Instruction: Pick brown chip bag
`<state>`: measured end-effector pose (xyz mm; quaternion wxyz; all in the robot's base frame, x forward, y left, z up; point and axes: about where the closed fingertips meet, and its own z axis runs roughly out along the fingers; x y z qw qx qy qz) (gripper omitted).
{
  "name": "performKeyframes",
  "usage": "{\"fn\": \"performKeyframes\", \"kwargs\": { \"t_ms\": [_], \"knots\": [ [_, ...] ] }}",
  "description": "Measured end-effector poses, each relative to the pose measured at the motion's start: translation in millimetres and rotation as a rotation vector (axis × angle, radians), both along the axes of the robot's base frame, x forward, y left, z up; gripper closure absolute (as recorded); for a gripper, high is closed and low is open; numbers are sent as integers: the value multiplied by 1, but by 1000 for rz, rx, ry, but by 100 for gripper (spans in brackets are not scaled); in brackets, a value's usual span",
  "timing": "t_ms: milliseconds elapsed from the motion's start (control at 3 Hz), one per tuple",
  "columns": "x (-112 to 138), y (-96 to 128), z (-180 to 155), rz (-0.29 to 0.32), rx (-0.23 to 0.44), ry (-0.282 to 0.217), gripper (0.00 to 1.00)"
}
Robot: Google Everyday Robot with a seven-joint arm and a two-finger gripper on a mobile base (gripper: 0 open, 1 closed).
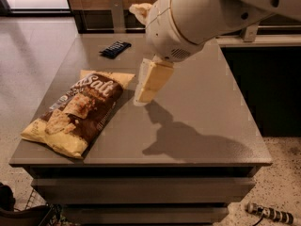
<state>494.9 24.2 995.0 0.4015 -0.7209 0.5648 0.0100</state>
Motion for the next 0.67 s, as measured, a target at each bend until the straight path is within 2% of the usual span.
{"fn": "performKeyframes", "kwargs": {
  "t_ms": [333, 667],
  "knots": [
    [24, 29, -23, 79, -47, 46, 0],
    [41, 72, -55, 199, -75, 103, 0]
  ]
}}
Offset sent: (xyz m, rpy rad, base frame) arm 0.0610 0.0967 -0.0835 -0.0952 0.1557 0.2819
